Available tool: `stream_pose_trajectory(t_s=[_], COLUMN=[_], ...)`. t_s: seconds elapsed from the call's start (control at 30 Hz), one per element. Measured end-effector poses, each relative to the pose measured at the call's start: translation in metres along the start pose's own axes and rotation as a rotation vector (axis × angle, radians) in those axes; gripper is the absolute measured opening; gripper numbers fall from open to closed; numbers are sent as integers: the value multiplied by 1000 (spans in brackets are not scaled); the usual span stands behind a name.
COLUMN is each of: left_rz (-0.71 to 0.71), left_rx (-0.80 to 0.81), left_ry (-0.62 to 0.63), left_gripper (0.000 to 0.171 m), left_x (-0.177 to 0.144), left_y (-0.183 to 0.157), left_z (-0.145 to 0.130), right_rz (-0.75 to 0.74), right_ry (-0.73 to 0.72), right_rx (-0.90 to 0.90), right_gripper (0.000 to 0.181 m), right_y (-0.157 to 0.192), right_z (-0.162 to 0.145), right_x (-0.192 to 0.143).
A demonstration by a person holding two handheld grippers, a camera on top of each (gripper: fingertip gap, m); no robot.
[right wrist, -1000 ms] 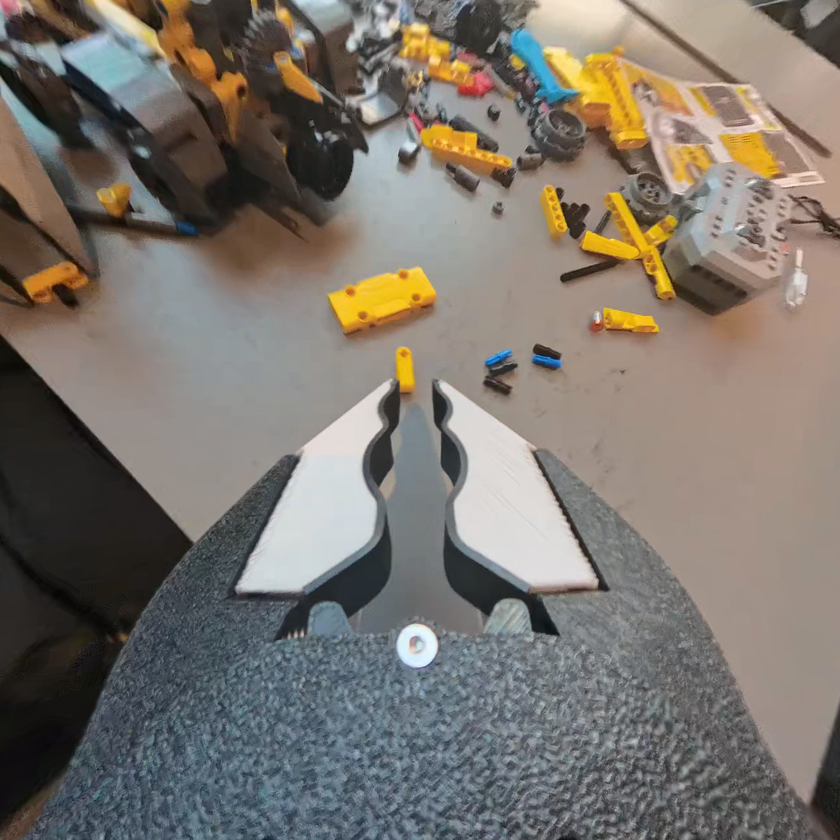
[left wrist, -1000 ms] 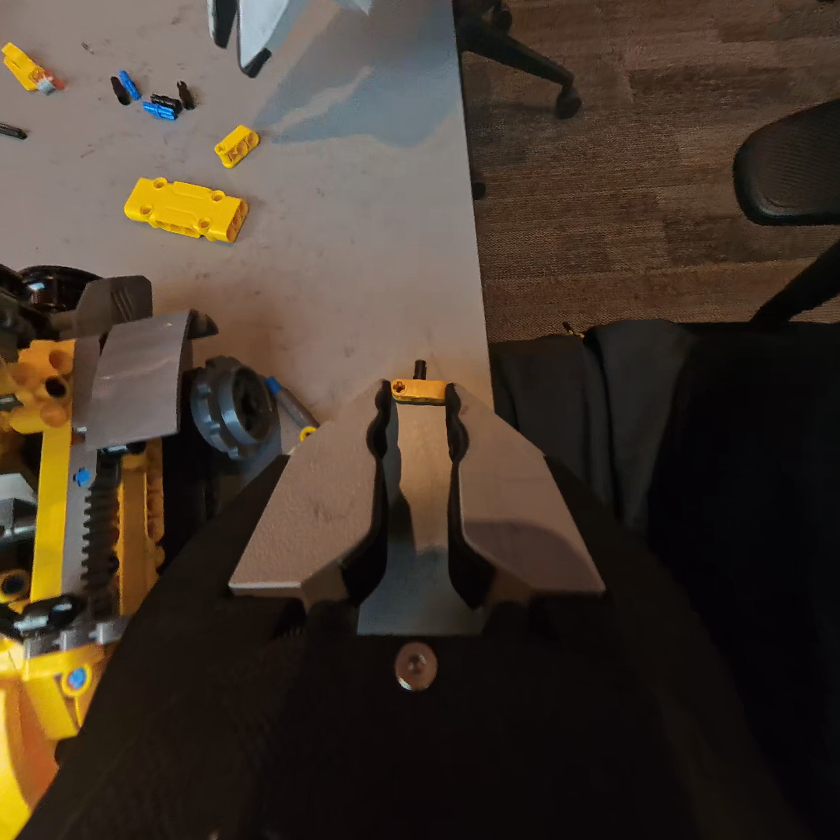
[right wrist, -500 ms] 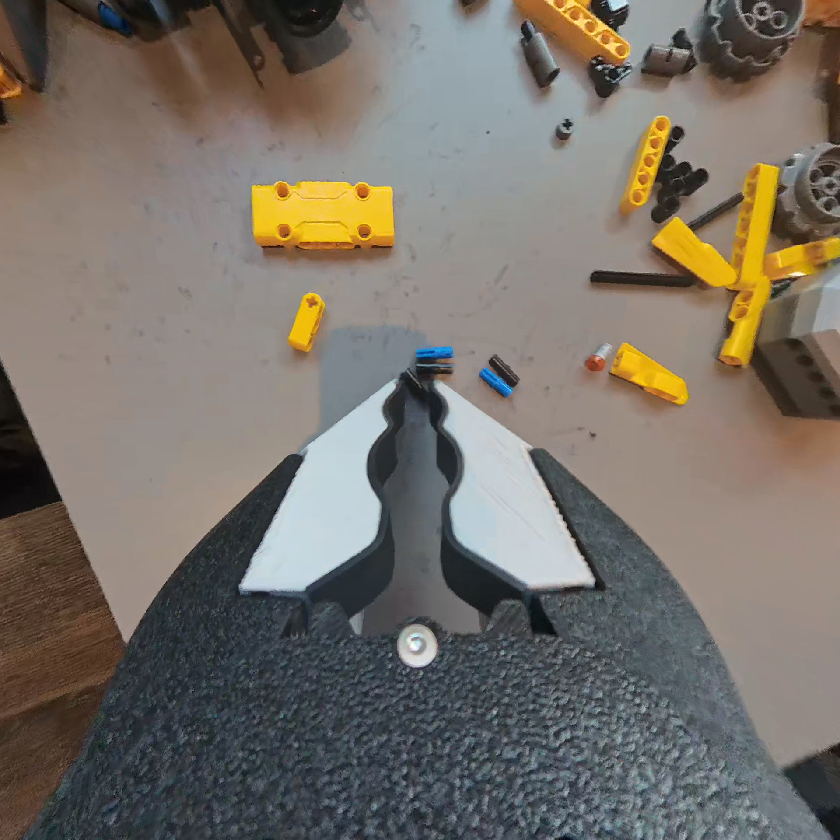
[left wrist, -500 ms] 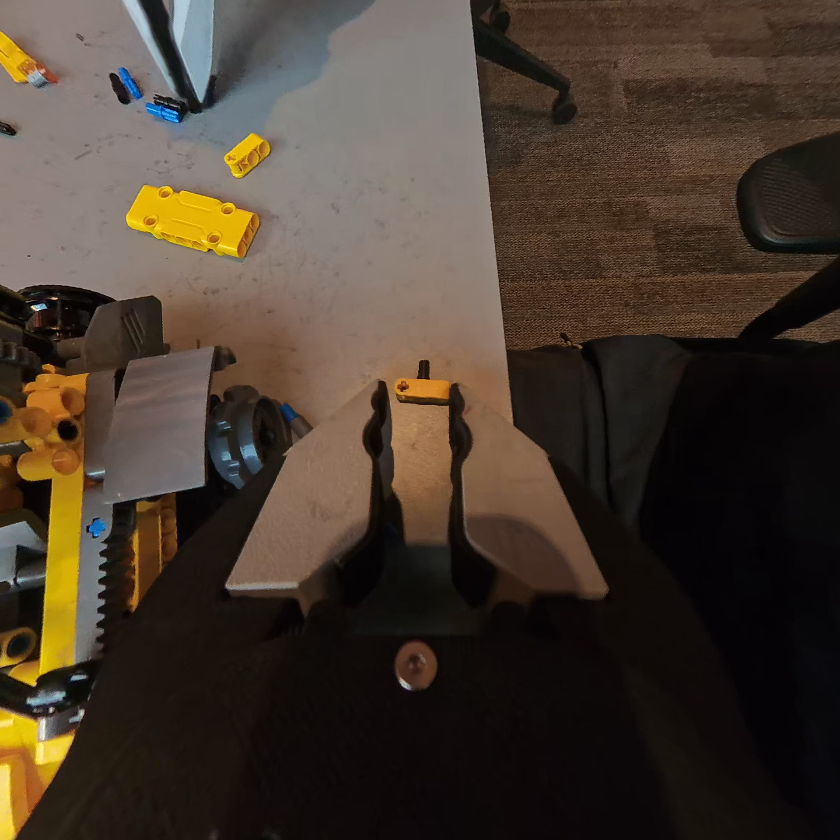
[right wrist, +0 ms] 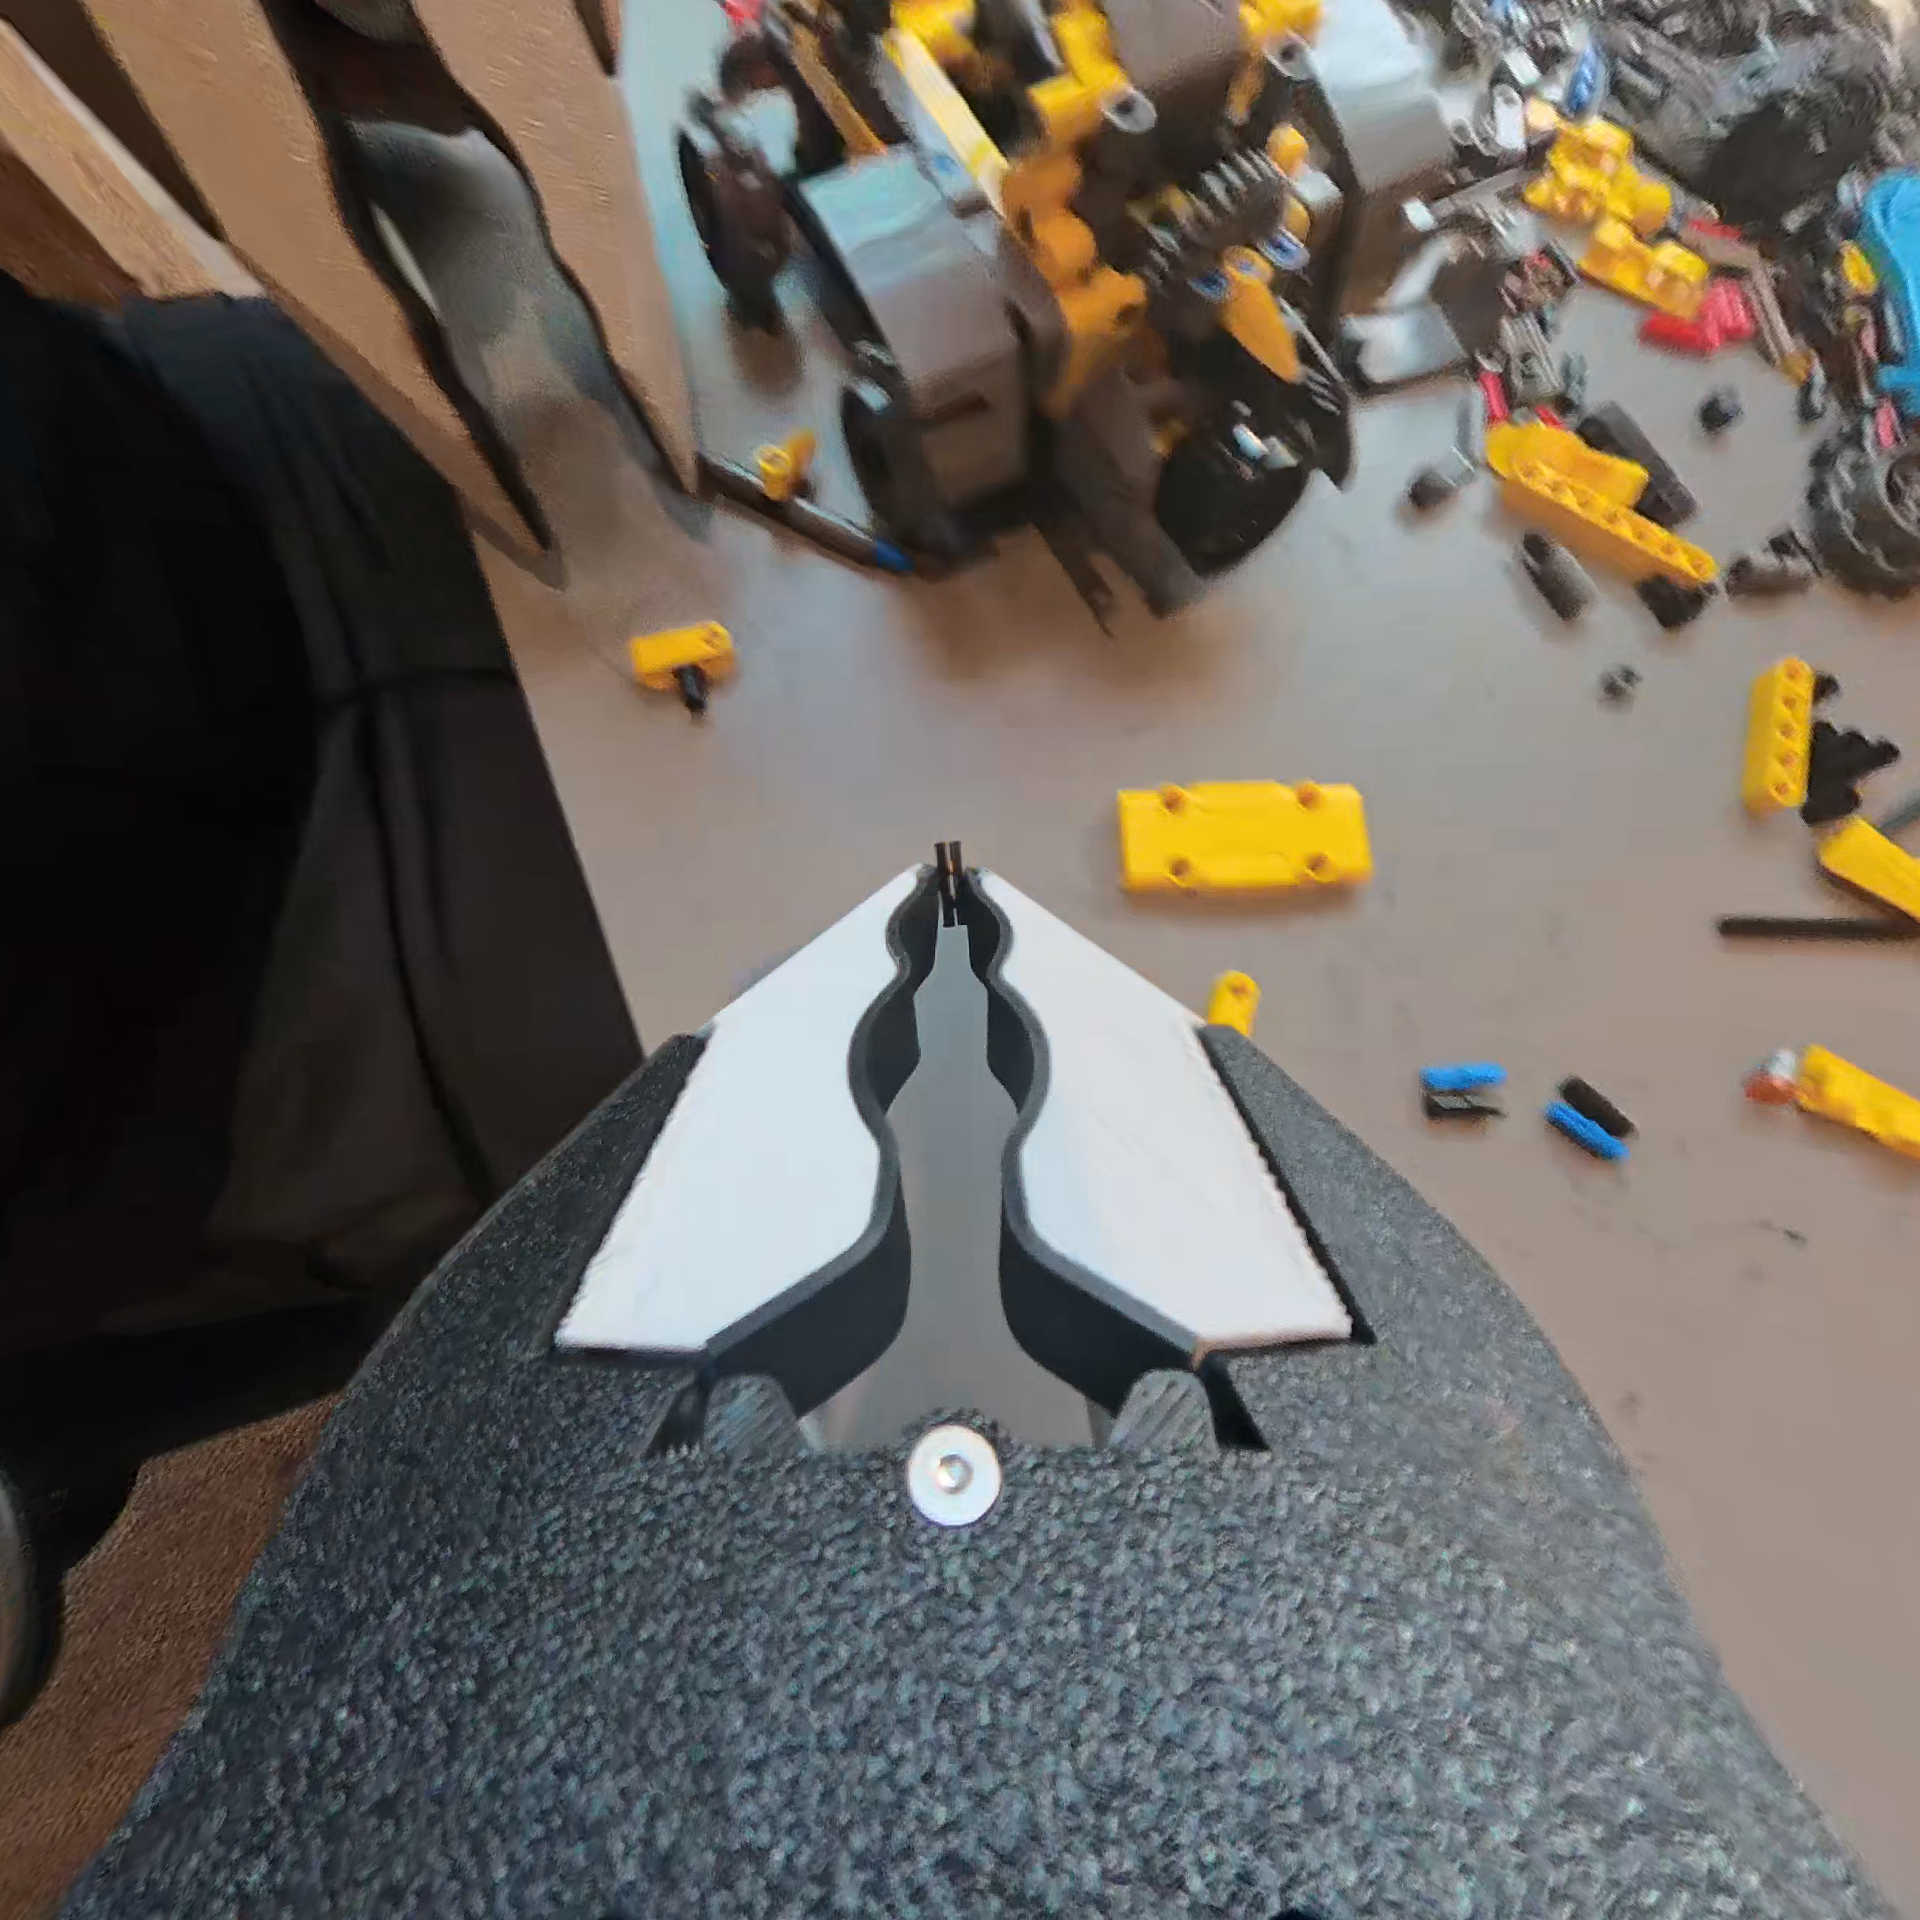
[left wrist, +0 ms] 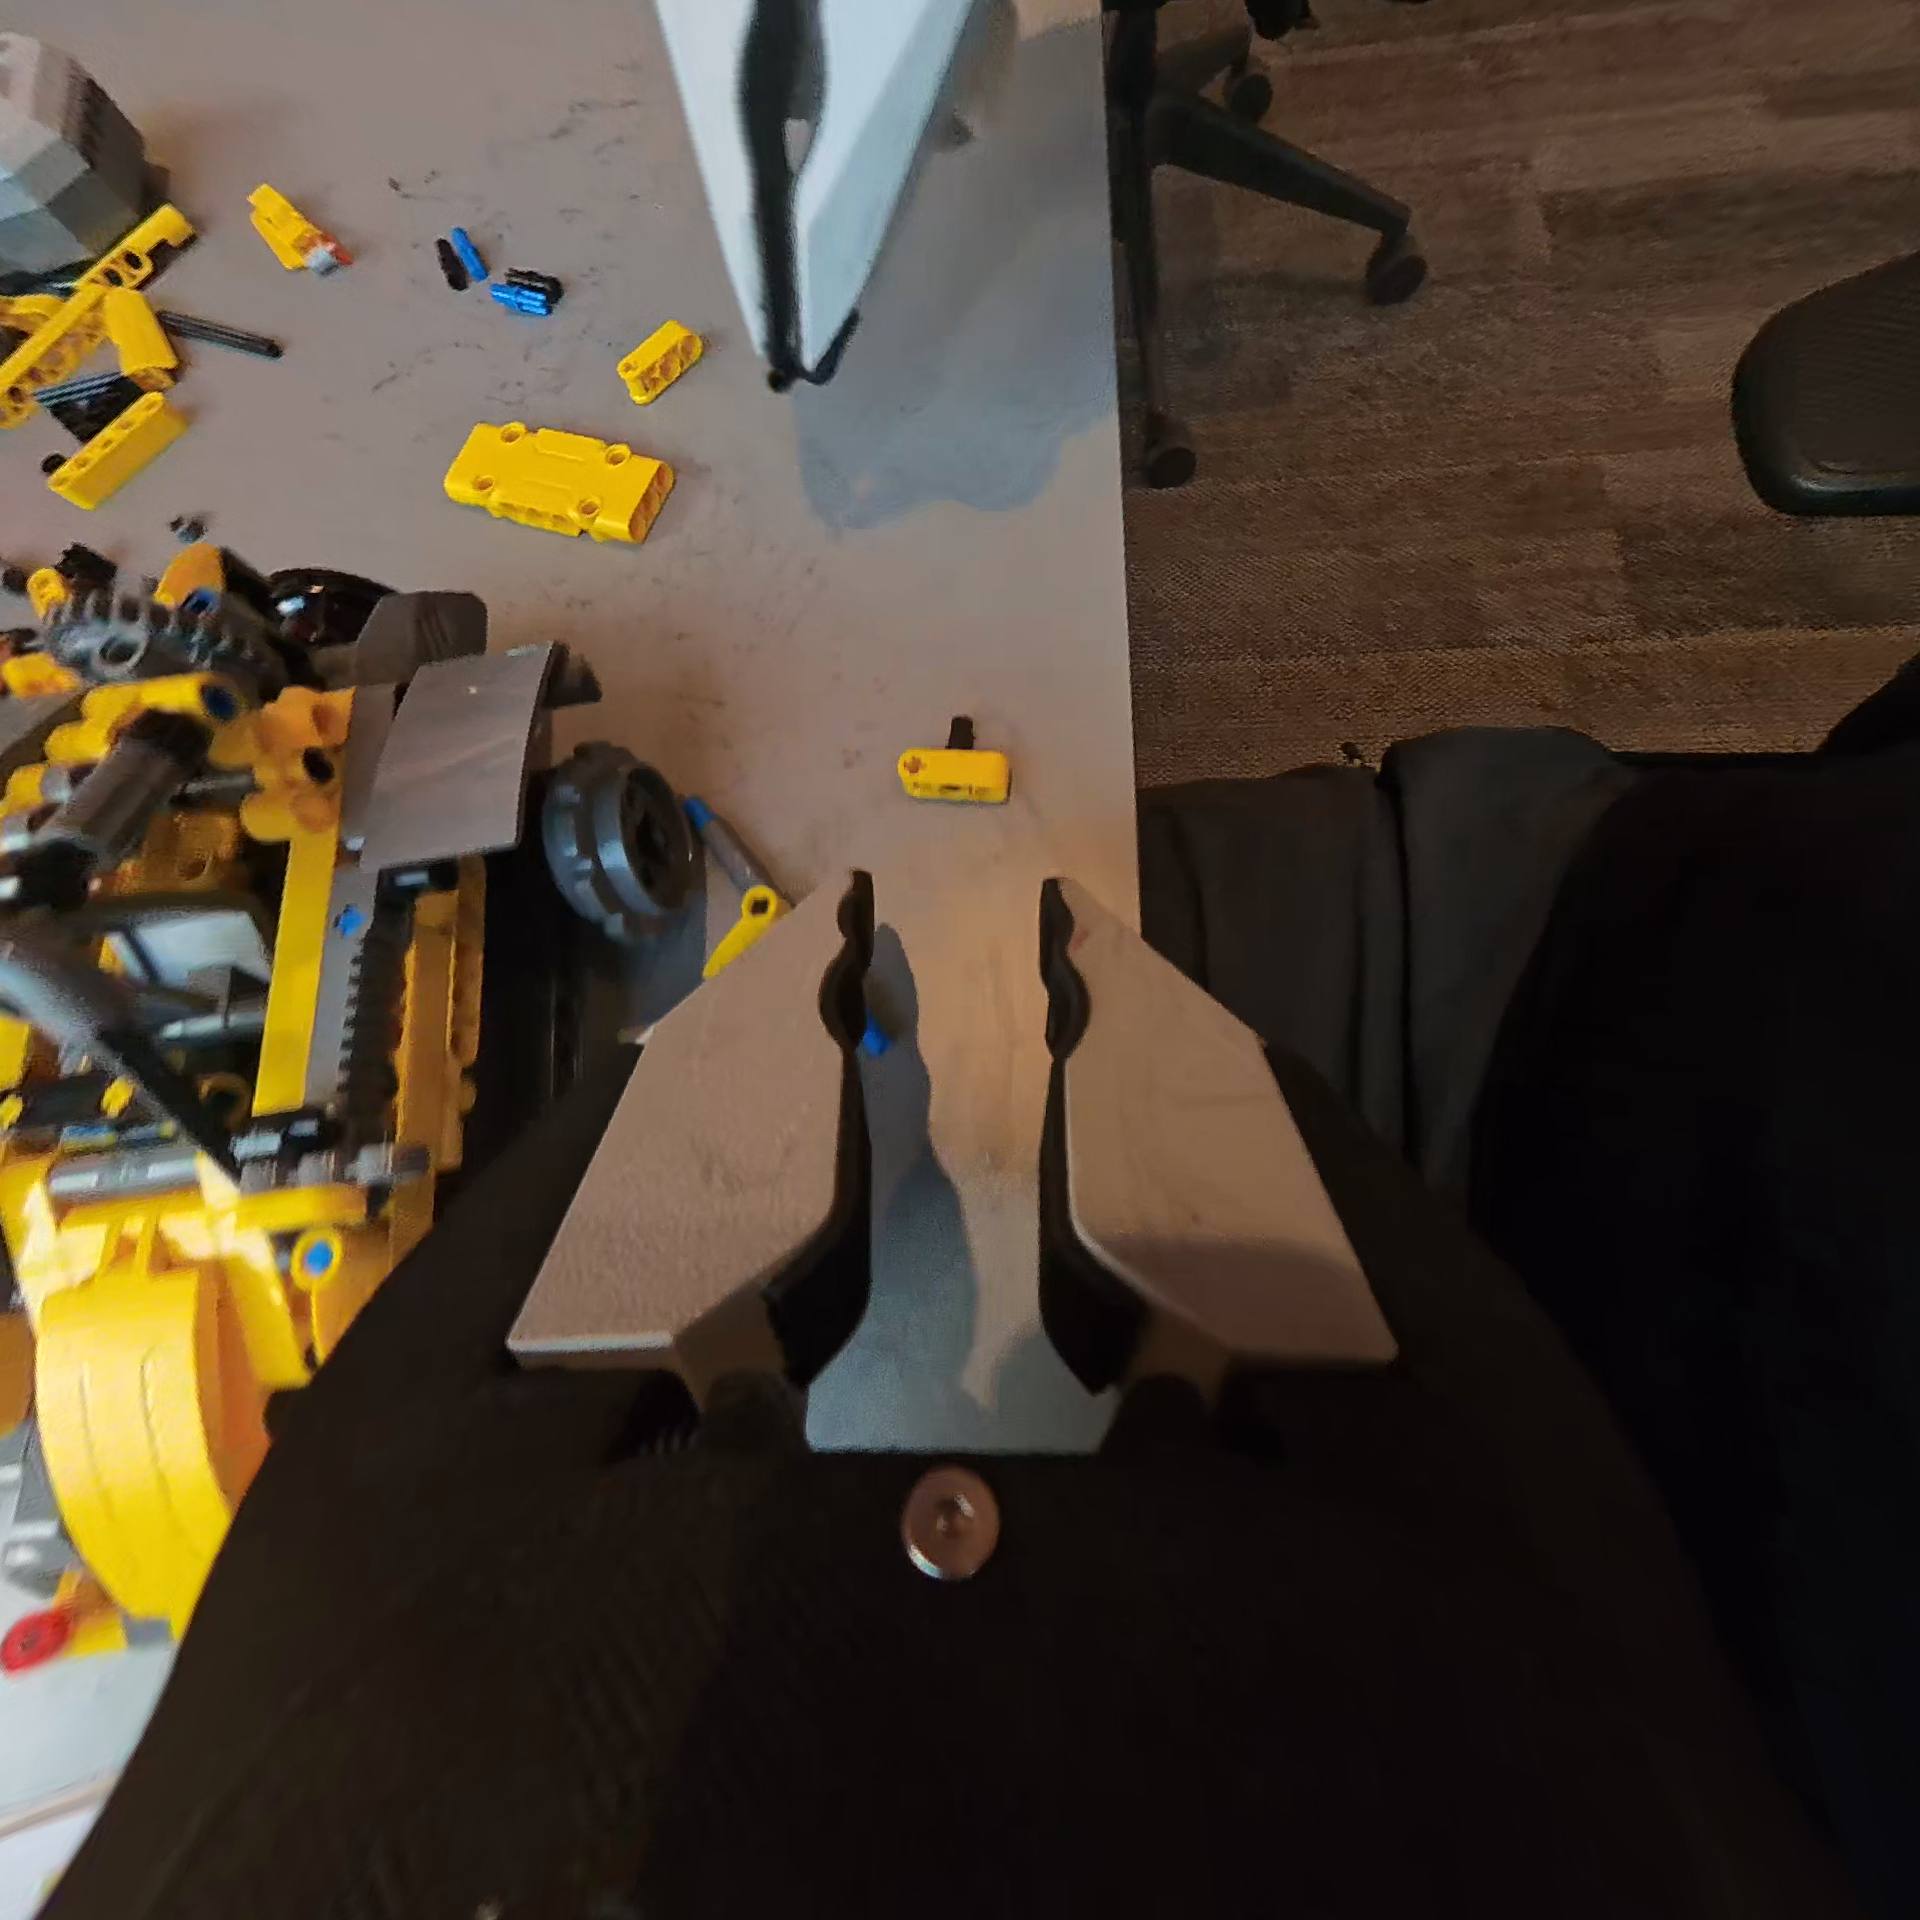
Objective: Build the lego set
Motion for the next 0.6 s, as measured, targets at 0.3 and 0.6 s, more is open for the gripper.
stream_pose_trajectory(t_s=[0.3,0.6], left_rz=[37,40], left_rx=[95,-9], left_ry=[-105,-156], left_gripper=[13,9], left_x=[-21,-30], left_y=[-6,-4], left_z=[13,11], right_rz=[87,79], right_ry=[-47,-19], right_rx=[-141,-365], right_gripper=[5,5], right_y=[62,87], right_z=[49,68], right_x=[48,72])
Point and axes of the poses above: each gripper's, where its closed fingertips meet, x out along the fingers, z out of its top, y = z × x across the jaws, the point moved 1 cm from there along -x, back along the fingers, and after that the axes turned 13 degrees about -y, right-handed, at the moved point
